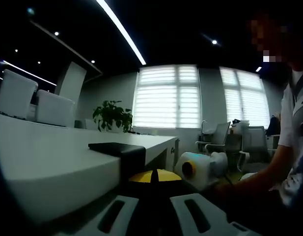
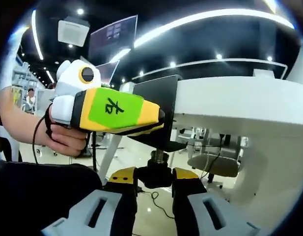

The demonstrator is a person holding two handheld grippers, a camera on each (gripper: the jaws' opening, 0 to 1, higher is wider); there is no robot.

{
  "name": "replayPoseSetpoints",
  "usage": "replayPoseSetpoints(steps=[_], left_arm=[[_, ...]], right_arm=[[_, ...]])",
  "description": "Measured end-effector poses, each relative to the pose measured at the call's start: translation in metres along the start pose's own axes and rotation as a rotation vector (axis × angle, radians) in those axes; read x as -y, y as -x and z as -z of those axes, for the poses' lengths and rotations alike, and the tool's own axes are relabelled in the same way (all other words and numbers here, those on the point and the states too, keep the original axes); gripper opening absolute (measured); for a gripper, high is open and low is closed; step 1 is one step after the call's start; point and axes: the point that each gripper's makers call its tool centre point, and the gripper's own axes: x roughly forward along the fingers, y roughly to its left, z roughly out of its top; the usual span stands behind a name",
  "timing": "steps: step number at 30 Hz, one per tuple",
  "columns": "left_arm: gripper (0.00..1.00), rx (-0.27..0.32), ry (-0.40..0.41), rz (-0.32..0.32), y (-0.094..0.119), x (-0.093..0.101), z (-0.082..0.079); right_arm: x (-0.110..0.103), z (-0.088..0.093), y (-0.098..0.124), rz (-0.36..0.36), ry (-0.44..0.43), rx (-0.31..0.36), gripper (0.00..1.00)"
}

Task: Clamp the fixed fixture on the desktop, loosen the retaining clip, secure it to the edge of the desk, and tighten the retaining clip.

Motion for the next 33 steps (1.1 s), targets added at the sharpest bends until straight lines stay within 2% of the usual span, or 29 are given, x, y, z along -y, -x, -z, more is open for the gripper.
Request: replayPoseSetpoints(steps=[4, 7, 10, 13, 15, 16, 17, 18, 20, 22, 24, 28, 31, 33], left_arm=[[0.01, -0.001, -0.001, 0.002, 0.000, 0.000, 0.000], [0.01, 0.001, -0.001, 0.001, 0.000, 0.000, 0.000], [0.01, -0.001, -0.003, 0.001, 0.000, 0.001, 0.000], [0.01, -0.003, -0.004, 0.001, 0.000, 0.001, 0.000], [0.01, -0.008, -0.009, -0.001, 0.000, 0.001, 0.001], [0.01, -0.007, -0.007, 0.000, 0.001, 0.001, 0.001], [0.01, -0.005, -0.005, 0.001, 0.001, 0.001, 0.001], [0.01, -0.002, -0.002, 0.001, 0.001, 0.001, 0.001], [0.01, -0.003, -0.003, 0.001, 0.000, 0.001, 0.001], [0.01, -0.007, -0.004, 0.000, 0.000, 0.001, 0.001], [0.01, -0.009, -0.008, -0.001, 0.000, 0.000, 0.001], [0.01, -0.012, -0.021, -0.005, 0.000, 0.001, 0.002], [0.01, -0.008, -0.016, -0.004, 0.000, 0.001, 0.001], [0.01, -0.008, -0.015, -0.003, 0.000, 0.001, 0.001]], right_arm=[[-0.001, 0.000, 0.000, 0.000, -0.014, 0.014, 0.25], [0.002, 0.002, 0.001, 0.051, -0.030, 0.012, 0.25], [0.009, 0.005, 0.005, 0.154, -0.043, -0.006, 0.30], [0.010, 0.000, 0.015, 0.271, -0.137, 0.025, 0.32], [0.012, -0.013, 0.026, 0.357, -0.215, 0.098, 0.32], [0.012, -0.010, 0.030, 0.394, -0.250, 0.085, 0.32], [0.012, -0.006, 0.030, 0.412, -0.250, 0.056, 0.32], [0.014, 0.000, 0.031, 0.450, -0.213, 0.010, 0.32], [0.015, 0.000, 0.028, 0.473, -0.211, 0.014, 0.32], [0.012, 0.001, 0.022, 0.478, -0.261, 0.033, 0.32], [0.007, 0.002, 0.016, 0.474, -0.259, 0.025, 0.32], [0.007, 0.003, 0.011, 0.505, -0.220, 0.019, 0.34], [0.014, 0.011, 0.008, 0.532, -0.159, -0.034, 0.31], [0.016, 0.012, 0.006, 0.536, -0.169, -0.036, 0.29]])
